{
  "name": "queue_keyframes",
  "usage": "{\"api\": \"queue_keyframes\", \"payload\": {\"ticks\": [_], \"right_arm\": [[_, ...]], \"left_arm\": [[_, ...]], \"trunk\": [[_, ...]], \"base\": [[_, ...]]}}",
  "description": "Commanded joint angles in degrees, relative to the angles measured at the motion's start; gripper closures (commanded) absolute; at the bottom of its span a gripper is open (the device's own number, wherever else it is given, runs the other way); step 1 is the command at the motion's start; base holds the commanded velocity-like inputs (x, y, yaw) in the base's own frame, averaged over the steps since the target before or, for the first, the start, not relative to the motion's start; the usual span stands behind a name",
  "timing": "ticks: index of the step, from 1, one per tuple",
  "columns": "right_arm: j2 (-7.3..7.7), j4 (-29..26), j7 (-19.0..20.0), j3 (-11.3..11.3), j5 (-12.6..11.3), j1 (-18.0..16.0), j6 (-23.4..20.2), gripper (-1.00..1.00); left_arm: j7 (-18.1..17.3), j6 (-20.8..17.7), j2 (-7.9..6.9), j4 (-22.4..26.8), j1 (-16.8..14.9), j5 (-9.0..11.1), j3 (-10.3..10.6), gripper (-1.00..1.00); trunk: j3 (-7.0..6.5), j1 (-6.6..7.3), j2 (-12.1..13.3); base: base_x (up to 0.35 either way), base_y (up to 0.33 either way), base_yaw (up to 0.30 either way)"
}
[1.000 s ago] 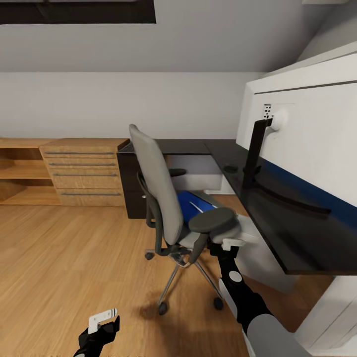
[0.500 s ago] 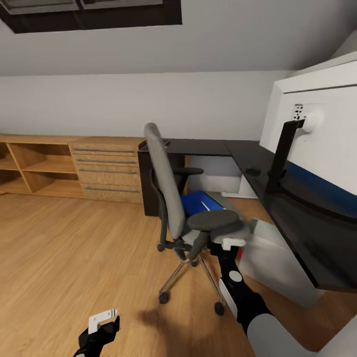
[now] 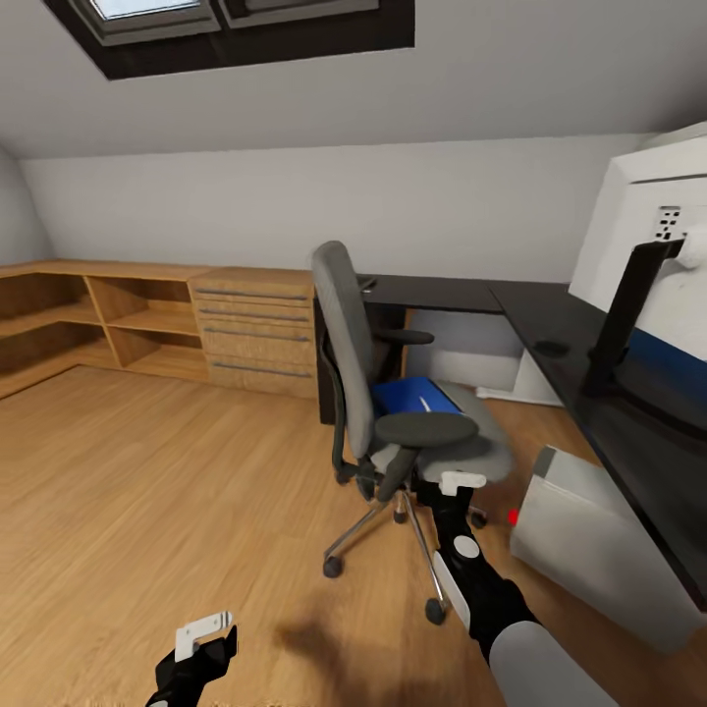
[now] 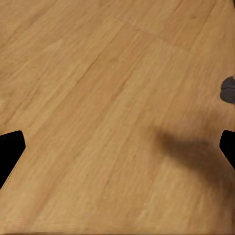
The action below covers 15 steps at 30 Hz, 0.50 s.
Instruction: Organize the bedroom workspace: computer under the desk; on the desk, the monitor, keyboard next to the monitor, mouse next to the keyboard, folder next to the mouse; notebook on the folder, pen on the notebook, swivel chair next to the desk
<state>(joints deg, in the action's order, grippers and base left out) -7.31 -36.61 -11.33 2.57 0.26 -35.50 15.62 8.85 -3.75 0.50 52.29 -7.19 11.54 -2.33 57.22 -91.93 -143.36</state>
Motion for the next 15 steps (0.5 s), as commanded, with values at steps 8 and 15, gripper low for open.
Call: {"api": "queue_keyframes", "payload": {"ticks": [8,15], "right_arm": [[-0.03,1.0,-0.3,0.4,-0.1,0.0,0.0,-1.0],[-0.07,1.0,-0.3,0.4,0.0,0.0,0.0,-1.0]], "left_arm": [[0.0,-0.3,0.05,0.1,0.0,0.5,0.0,-1.0],[0.0,-0.3,0.04,0.1,0.0,0.6,0.0,-1.0]], "trunk": [[0.06,0.0,0.0],[0.06,0.0,0.0]], "base": [[0.0,0.0,0.243],[0.0,0.0,0.238]]}}
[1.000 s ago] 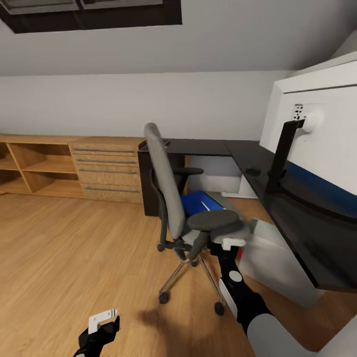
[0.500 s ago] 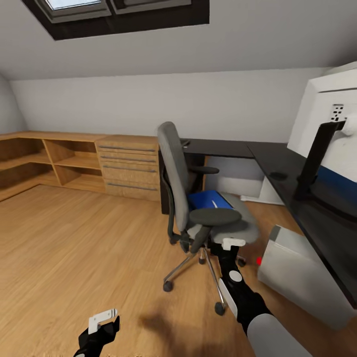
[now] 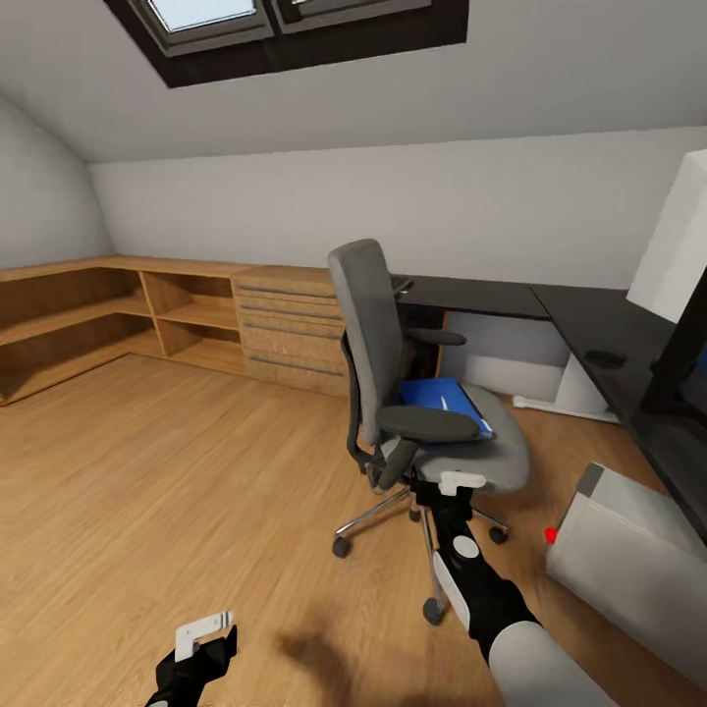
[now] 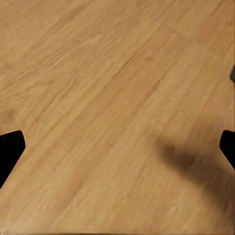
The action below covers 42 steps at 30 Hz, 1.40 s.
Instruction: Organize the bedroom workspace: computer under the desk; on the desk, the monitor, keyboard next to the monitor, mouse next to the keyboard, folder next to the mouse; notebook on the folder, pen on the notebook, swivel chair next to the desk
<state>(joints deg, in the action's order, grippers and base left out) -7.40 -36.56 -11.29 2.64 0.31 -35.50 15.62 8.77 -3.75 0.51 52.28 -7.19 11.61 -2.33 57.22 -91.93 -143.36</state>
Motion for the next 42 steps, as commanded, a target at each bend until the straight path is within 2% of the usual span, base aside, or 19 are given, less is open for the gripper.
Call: {"api": "queue_keyframes", "payload": {"ticks": [1,24,30,42], "right_arm": [[0.02,1.0,-0.3,0.3,-0.1,0.0,0.0,-1.0],[0.02,1.4,-0.3,0.4,-0.1,0.0,0.0,-1.0],[0.02,1.5,-0.3,0.4,-0.1,0.0,0.0,-1.0],[-0.01,2.3,-0.3,0.5,-0.1,0.0,0.1,-1.0]], "left_arm": [[0.1,-0.3,0.04,0.1,0.0,0.5,0.0,-1.0],[0.1,-0.3,0.02,0.1,0.0,0.5,0.0,-1.0],[0.1,-0.3,0.04,0.1,0.0,0.5,0.0,-1.0],[0.1,-0.3,0.08,-0.5,0.0,0.4,0.0,-1.0]], "trunk": [[0.06,0.0,0.0],[0.43,0.0,0.0],[0.55,0.0,0.0],[0.57,0.0,0.0]], "base": [[0.0,0.0,0.229],[0.0,0.0,0.188],[-0.014,0.0,0.066],[-0.258,0.0,0.005]]}}
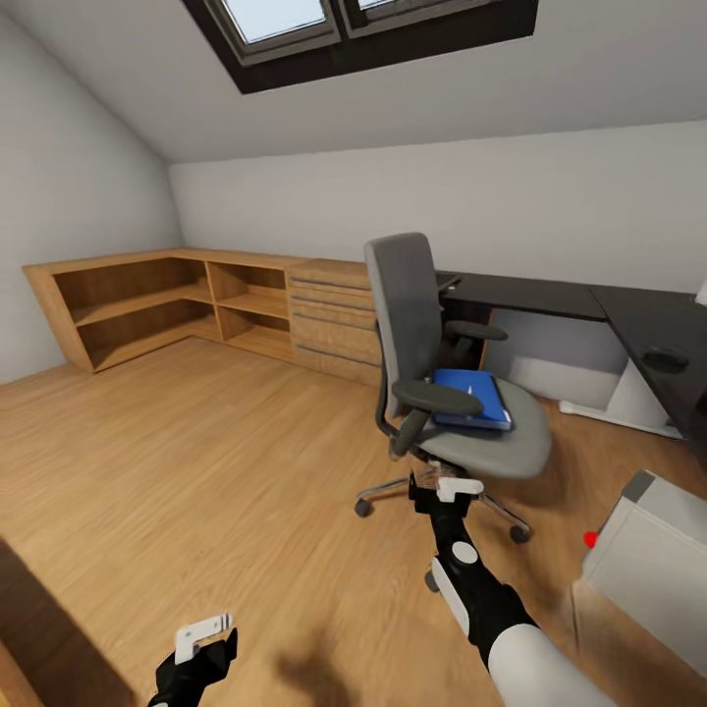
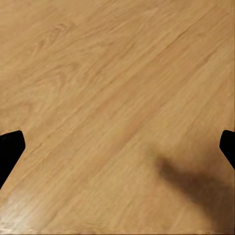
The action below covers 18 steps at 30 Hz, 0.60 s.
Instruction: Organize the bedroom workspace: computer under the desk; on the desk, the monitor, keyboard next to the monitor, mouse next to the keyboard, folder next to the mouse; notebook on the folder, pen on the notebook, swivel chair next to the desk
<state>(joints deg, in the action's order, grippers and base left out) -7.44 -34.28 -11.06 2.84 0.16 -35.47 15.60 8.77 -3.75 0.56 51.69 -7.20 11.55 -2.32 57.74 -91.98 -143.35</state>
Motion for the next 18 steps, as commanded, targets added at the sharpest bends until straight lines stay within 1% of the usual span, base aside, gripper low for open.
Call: {"api": "queue_keyframes", "payload": {"ticks": [1,6,8,13,18], "right_arm": [[0.02,0.2,-0.5,0.3,0.0,0.0,0.1,-1.0],[-0.01,0.6,-0.5,0.3,0.0,0.0,0.1,-1.0],[-0.06,0.7,-0.5,0.4,0.0,0.0,0.1,-1.0],[-0.1,0.8,-0.5,0.4,-0.1,0.0,0.1,-1.0],[-0.11,0.8,-0.5,0.4,-0.1,0.0,0.1,-1.0]], "left_arm": [[0.1,-0.3,0.04,0.0,0.0,0.5,-0.1,-1.0],[0.1,-0.3,0.03,-0.2,0.0,0.5,-0.1,-1.0],[0.1,-0.3,0.03,-0.3,0.0,0.5,-0.1,-1.0],[0.1,-0.3,0.05,-0.7,0.0,0.5,0.0,-1.0],[0.1,-0.3,0.05,-0.8,0.0,0.5,0.0,-1.0]], "trunk": [[0.05,0.05,0.0],[0.05,0.05,0.0],[0.05,0.05,0.0],[0.05,0.05,0.0],[0.05,0.05,0.0]], "base": [[-0.322,0.0,0.001],[-0.326,0.0,-0.008],[-0.328,0.0,-0.117],[-0.282,0.0,-0.2],[-0.096,0.0,-0.252]]}}
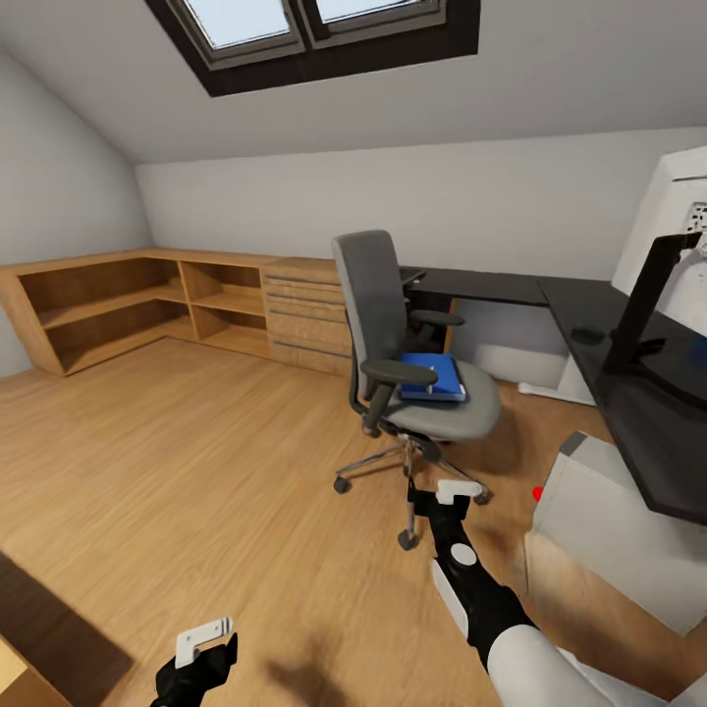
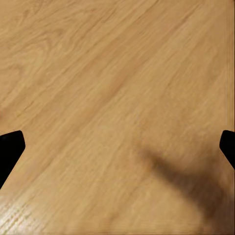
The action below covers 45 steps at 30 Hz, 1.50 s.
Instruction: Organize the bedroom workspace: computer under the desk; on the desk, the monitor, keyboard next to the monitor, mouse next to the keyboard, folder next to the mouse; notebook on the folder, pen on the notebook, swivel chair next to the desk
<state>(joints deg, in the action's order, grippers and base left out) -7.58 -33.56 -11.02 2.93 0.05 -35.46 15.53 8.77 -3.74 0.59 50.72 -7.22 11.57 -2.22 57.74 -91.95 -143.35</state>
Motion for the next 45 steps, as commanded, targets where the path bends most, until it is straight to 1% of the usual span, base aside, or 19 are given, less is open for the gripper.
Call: {"api": "queue_keyframes", "payload": {"ticks": [1,25,29,37,45], "right_arm": [[0.02,0.1,-0.5,0.3,0.0,-0.1,0.1,-1.0],[0.02,0.1,-0.5,0.1,-0.1,-0.1,0.0,-1.0],[0.02,0.1,-0.5,0.1,-0.1,-0.1,0.0,-1.0],[0.02,0.1,-0.5,0.1,-0.2,-0.1,0.1,-1.0],[0.02,0.1,-0.5,0.1,-0.2,-0.1,0.1,-1.0]], "left_arm": [[0.1,-0.3,0.03,0.1,0.0,0.5,-0.1,-1.0],[0.1,-0.3,0.2,0.1,0.0,0.4,0.2,-1.0],[0.1,-0.3,0.17,0.1,0.0,0.4,0.2,-1.0],[0.1,-0.3,0.13,0.1,0.0,0.4,0.2,-1.0],[0.1,-0.3,0.2,0.1,0.0,0.4,0.2,-1.0]], "trunk": [[0.05,0.02,0.0],[0.05,0.02,0.0],[0.05,0.02,0.0],[0.05,0.02,0.0],[0.05,0.02,0.0]], "base": [[-0.033,0.0,-0.264],[-0.005,0.0,-0.267],[0.0,0.0,-0.138],[0.0,0.007,-0.028],[0.0,0.202,-0.21]]}}
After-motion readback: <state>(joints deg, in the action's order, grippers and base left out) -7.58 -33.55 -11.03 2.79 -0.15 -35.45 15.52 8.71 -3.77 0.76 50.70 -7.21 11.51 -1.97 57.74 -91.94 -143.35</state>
